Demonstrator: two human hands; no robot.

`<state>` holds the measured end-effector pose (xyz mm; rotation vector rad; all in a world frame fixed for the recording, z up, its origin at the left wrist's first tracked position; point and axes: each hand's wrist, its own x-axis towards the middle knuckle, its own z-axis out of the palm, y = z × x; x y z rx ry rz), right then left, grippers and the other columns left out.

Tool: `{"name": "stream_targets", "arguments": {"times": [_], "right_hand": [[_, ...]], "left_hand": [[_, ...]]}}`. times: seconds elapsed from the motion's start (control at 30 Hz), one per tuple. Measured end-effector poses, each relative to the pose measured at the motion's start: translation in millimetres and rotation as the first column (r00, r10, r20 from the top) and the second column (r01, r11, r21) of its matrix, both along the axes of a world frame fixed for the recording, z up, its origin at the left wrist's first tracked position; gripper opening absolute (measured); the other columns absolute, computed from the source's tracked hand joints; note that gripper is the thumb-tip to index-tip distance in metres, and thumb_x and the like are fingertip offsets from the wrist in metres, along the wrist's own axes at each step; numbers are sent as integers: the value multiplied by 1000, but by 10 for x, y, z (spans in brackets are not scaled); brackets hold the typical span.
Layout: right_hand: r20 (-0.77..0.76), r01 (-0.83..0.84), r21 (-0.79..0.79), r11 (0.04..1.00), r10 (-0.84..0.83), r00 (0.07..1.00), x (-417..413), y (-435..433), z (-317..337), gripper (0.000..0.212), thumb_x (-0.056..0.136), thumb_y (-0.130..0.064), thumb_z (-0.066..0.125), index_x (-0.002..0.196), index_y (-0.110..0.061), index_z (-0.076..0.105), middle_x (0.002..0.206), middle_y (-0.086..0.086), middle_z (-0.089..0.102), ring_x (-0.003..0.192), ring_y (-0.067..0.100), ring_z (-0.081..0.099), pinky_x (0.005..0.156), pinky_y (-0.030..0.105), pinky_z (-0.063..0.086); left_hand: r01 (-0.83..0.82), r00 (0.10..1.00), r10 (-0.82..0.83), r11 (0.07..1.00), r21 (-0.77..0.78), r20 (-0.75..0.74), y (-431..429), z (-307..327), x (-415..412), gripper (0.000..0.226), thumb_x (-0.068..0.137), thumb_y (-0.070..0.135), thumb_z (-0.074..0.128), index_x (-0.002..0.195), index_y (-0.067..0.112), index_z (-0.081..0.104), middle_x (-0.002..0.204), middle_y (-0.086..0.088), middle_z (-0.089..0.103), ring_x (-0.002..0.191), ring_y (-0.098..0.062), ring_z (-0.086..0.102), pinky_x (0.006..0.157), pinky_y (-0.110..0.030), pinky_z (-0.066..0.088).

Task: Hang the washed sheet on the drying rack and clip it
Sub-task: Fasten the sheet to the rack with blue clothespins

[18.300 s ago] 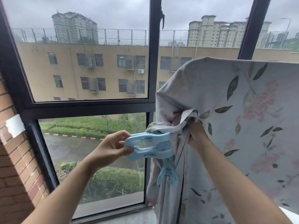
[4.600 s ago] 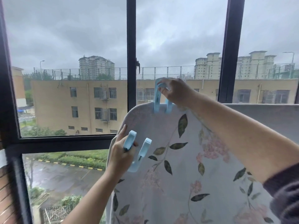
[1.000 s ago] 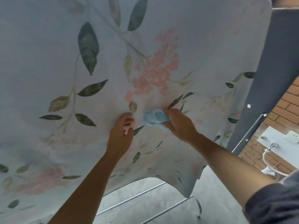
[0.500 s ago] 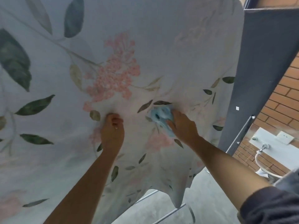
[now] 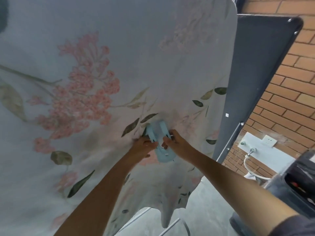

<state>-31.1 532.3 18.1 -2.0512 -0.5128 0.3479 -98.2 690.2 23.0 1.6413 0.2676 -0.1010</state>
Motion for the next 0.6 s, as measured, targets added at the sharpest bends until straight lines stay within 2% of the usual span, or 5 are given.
{"name": "stream_targets", "arguments": {"times": [0.13, 0.23, 0.4, 0.47, 0.6], "right_hand": [[-159, -103, 31, 994, 107, 981, 14, -180, 3, 13, 98, -32, 46, 107, -23, 44, 103, 2, 58, 97, 19, 60, 82, 36, 52], [-334, 128, -19, 992, -127, 934, 226, -562, -31, 19, 96, -37, 47, 91, -21, 56, 97, 0, 64, 94, 20, 61, 80, 37, 50], [-41, 535, -402, 743, -598, 800, 938, -1600, -400, 65, 77, -31, 72, 128, -6, 43, 127, 17, 52, 106, 32, 55, 78, 35, 46], [-53, 406, -409, 818, -465, 884, 1217, -1670, -444, 79, 71, -27, 76, 137, -13, 35, 130, 14, 48, 116, 34, 49, 86, 37, 45], [91, 136, -629, 765, -102, 991, 1527, -1652, -448, 25, 89, -27, 50, 104, -10, 60, 101, 14, 65, 93, 32, 59, 72, 32, 44]], "left_hand": [[-122, 986, 127, 991, -49, 104, -326, 14, 167, 5, 92, 15, 58, 94, 17, 63, 86, 3, 65, 78, -13, 64, 69, -25, 51], [-309, 950, 311, 949, -58, 34, -436, 3, 285, 14, 93, 14, 56, 79, 17, 58, 69, 6, 61, 59, -4, 59, 55, -16, 44], [-258, 966, 258, 966, -3, 17, -597, -48, 432, 19, 91, 10, 57, 73, 11, 61, 48, 8, 64, 44, -2, 59, 43, -13, 44], [-286, 958, 286, 958, 22, 13, -743, -70, 494, 16, 90, 12, 59, 74, 12, 63, 51, 8, 66, 46, -2, 60, 43, -12, 45], [-394, 919, 395, 916, 79, 4, -962, -104, 527, 14, 88, 18, 63, 77, 11, 66, 59, 2, 69, 58, -13, 65, 49, -17, 48]]}}
